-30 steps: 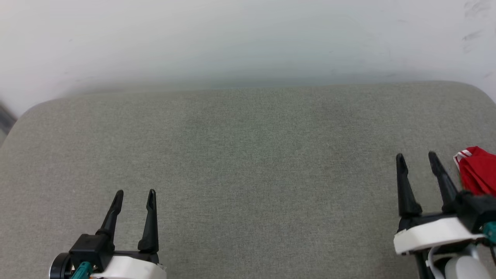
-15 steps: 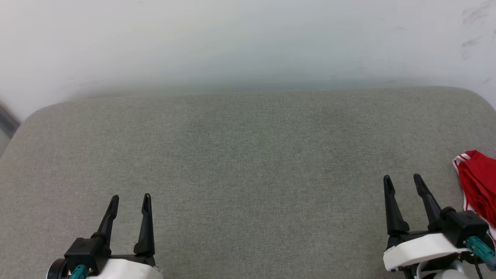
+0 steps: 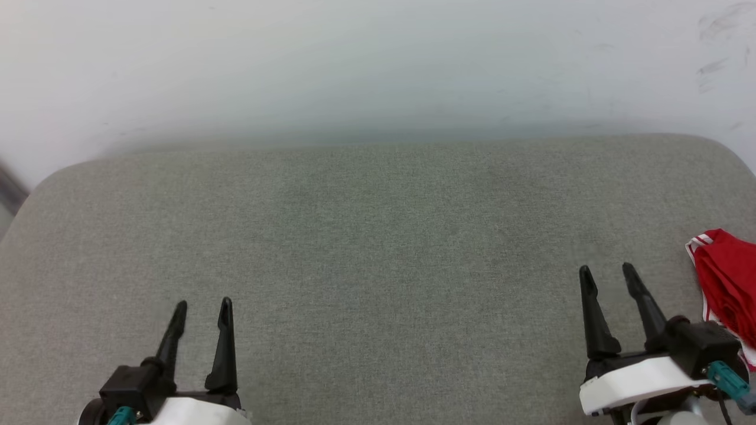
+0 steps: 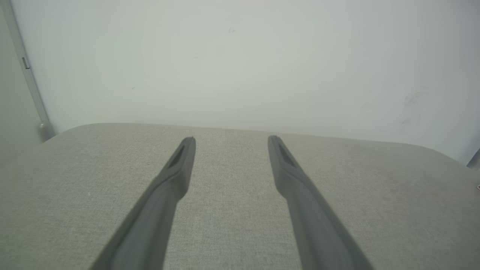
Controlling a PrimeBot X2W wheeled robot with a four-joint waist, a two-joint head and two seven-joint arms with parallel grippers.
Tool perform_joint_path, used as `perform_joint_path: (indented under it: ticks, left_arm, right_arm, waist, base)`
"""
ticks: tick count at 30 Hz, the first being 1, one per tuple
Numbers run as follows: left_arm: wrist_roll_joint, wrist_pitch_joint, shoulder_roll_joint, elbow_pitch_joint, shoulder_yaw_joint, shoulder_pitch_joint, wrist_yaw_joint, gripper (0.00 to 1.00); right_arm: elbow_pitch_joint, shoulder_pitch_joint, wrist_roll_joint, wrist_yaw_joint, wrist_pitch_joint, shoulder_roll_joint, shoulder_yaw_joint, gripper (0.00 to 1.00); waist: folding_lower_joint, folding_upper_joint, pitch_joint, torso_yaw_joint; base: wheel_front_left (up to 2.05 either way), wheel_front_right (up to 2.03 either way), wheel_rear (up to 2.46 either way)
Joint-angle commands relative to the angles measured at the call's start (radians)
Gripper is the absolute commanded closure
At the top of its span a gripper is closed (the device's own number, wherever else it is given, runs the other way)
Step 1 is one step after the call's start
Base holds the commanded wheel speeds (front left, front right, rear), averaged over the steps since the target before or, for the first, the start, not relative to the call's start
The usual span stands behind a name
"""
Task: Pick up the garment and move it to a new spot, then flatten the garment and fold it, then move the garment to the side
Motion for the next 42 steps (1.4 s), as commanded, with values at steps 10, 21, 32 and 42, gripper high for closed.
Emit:
perform_joint_path:
  ticks: [10,21,32,42]
  left_arm:
    - [-0.161,0.040,0.002,0.039,0.000,-0.014,0.000,1.00]
    - [-0.340,0.084,0.006,0.064,0.004,-0.040,-0.001,1.00]
    - [-0.514,0.127,0.009,0.087,0.008,-0.064,-0.001,1.00]
    - [-0.653,0.162,0.011,0.106,0.013,-0.083,-0.001,1.00]
  right_arm:
    - [0.024,0.000,0.162,0.000,0.040,-0.001,-0.010,1.00]
    - [0.032,-0.011,0.344,0.000,0.086,-0.002,-0.023,1.00]
    - [0.039,-0.021,0.521,0.000,0.131,-0.002,-0.037,1.00]
    - [0.046,-0.029,0.664,0.000,0.168,-0.003,-0.048,1.00]
  waist:
    - [0.0000,0.0000,0.000,0.000]
    - [0.0000,0.0000,0.001,0.001]
    - [0.0000,0.0000,0.001,0.001]
    - [0.0000,0.0000,0.001,0.001]
  base:
    - [0.00,0.00,0.00]
    - [0.00,0.00,0.00]
    - [0.00,0.00,0.00]
    - [0.00,0.00,0.00]
